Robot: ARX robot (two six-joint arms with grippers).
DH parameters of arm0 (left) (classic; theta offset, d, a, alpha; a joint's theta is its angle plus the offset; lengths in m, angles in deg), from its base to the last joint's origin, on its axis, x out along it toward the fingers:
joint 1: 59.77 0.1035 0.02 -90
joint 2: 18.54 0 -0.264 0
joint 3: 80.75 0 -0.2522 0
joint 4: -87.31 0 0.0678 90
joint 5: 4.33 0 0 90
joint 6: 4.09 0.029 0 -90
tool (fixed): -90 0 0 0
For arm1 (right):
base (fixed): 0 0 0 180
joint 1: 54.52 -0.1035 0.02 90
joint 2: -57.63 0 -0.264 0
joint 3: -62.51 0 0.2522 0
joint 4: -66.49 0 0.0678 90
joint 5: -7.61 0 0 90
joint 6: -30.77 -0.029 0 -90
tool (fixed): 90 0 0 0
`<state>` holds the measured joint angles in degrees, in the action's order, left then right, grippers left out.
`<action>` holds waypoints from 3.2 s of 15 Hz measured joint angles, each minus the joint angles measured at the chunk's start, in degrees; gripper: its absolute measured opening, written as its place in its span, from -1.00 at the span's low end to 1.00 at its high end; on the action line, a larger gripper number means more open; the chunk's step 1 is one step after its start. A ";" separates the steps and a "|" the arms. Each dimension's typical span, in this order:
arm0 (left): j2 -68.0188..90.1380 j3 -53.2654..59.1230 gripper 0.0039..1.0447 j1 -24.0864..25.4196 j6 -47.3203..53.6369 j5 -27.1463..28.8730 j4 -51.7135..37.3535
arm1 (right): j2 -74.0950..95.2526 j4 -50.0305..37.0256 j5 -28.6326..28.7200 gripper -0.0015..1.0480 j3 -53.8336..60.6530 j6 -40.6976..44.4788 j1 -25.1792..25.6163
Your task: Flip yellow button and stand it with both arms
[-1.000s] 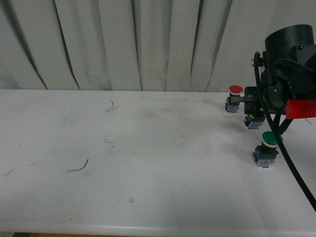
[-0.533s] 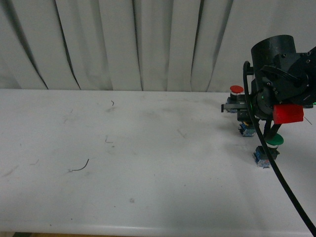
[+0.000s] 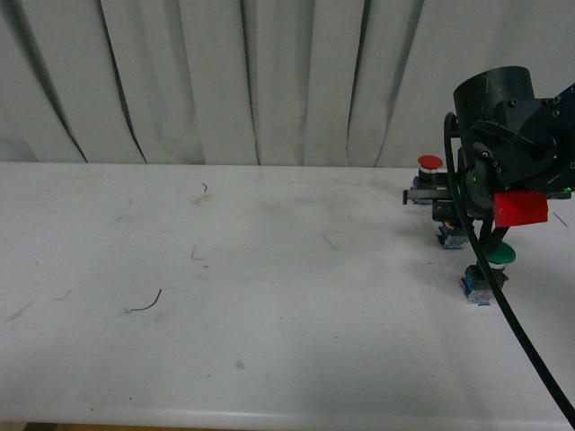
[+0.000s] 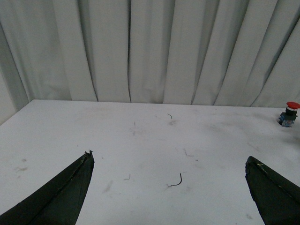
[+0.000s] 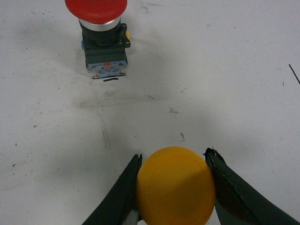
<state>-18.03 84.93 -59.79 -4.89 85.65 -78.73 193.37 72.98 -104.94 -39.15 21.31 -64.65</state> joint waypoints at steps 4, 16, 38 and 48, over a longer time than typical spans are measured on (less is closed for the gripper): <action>0.00 0.00 0.88 0.00 0.00 0.00 0.00 | 0.00 0.22 -0.15 0.57 0.00 -0.81 0.00; 0.00 0.00 0.88 0.00 0.00 0.00 0.00 | -40.37 -34.93 21.44 0.74 38.38 0.59 10.01; 0.00 0.00 0.88 0.00 0.00 0.02 0.00 | -117.00 -10.99 22.43 -0.97 87.27 9.29 10.14; 0.00 0.00 0.88 0.00 0.00 0.00 0.02 | -135.56 6.34 22.53 -0.97 87.01 9.29 10.14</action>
<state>-18.03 84.93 -59.79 -4.89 85.65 -78.70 57.82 79.32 -82.41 47.87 30.60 -54.51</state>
